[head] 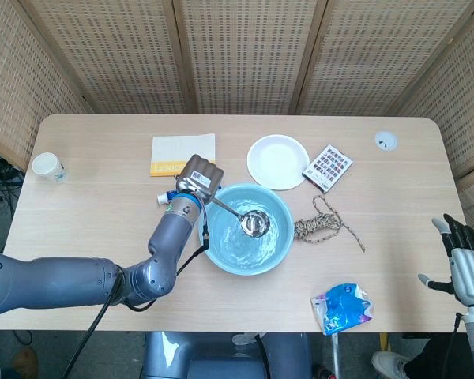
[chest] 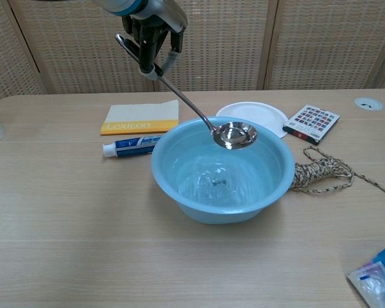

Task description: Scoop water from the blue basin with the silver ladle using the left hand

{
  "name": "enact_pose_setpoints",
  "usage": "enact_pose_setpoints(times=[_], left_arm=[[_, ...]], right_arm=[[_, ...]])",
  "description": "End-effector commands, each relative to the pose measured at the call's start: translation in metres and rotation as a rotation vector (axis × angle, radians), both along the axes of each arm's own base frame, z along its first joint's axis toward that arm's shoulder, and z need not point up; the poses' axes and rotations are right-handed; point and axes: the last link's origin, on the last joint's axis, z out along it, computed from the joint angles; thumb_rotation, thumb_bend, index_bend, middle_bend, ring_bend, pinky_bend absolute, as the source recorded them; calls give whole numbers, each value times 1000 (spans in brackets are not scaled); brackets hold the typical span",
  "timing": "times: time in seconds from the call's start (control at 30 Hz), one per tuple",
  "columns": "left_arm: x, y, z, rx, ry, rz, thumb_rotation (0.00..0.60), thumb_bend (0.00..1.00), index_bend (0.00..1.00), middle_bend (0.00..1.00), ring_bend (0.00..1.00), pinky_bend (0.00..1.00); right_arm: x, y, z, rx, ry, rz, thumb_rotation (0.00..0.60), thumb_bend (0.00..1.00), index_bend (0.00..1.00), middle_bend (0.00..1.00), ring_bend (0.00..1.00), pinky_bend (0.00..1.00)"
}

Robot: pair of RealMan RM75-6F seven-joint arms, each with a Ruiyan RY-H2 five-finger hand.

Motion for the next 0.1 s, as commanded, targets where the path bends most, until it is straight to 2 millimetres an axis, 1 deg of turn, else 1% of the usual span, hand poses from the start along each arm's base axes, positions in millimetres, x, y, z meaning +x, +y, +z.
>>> enact_pose_setpoints(times=[0.03,0.1], left_arm=[[-2,0,-1,-5,-1,17,600,853,1000,929,988,1000],[-2,0,-1,-8,0,23,600,854,1000,929,988,1000]], right_arm=[[0,0,0,-1,1,2,600,0,0,0,0,0],[1,0,0,-2,1,2,600,0,0,0,0,0]])
